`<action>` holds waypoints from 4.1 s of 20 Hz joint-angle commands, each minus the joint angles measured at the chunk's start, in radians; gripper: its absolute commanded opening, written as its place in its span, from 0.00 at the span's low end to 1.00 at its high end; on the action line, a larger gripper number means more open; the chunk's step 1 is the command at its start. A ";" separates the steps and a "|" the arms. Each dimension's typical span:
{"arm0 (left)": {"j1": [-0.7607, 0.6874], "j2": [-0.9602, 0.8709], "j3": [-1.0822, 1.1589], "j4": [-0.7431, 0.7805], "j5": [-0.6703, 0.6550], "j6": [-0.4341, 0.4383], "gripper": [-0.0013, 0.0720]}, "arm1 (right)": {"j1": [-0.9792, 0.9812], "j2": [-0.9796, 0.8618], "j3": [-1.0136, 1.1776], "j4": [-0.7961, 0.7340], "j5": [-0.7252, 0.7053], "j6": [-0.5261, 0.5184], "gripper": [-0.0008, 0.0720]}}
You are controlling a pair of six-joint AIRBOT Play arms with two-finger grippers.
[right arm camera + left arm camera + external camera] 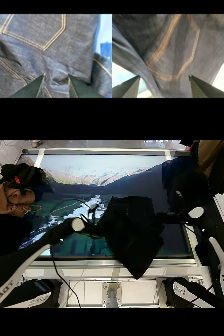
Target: Fold the clothes and pants, and hang the long-sleeved shirts on hangers.
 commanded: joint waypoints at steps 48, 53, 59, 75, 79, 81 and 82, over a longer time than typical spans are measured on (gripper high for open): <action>0.606 -0.114 0.054 -0.469 0.134 0.446 0.09 | 0.520 -0.019 -0.378 0.604 -0.009 0.040 0.67; 0.635 -0.114 0.053 -0.142 -0.015 0.338 0.09 | 0.768 -0.163 -0.378 0.946 -0.124 -0.094 0.67; 0.636 -0.113 0.052 -0.021 -0.129 0.315 0.09 | 0.880 -0.243 -0.349 1.205 -0.189 -0.234 0.67; 0.642 -0.113 0.052 0.057 -0.143 0.314 0.09 | 0.532 -0.047 -0.445 0.589 -0.014 0.108 0.68; 0.642 -0.113 0.052 0.054 -0.143 0.314 0.09 | 0.613 -0.050 -0.456 0.649 -0.085 0.096 0.71; 0.641 -0.113 0.052 0.054 -0.143 0.314 0.09 | 0.640 -0.073 -0.456 0.688 -0.101 0.089 0.71; 0.641 -0.113 0.052 0.054 -0.144 0.314 0.09 | 0.653 -0.091 -0.456 0.724 -0.111 0.072 0.71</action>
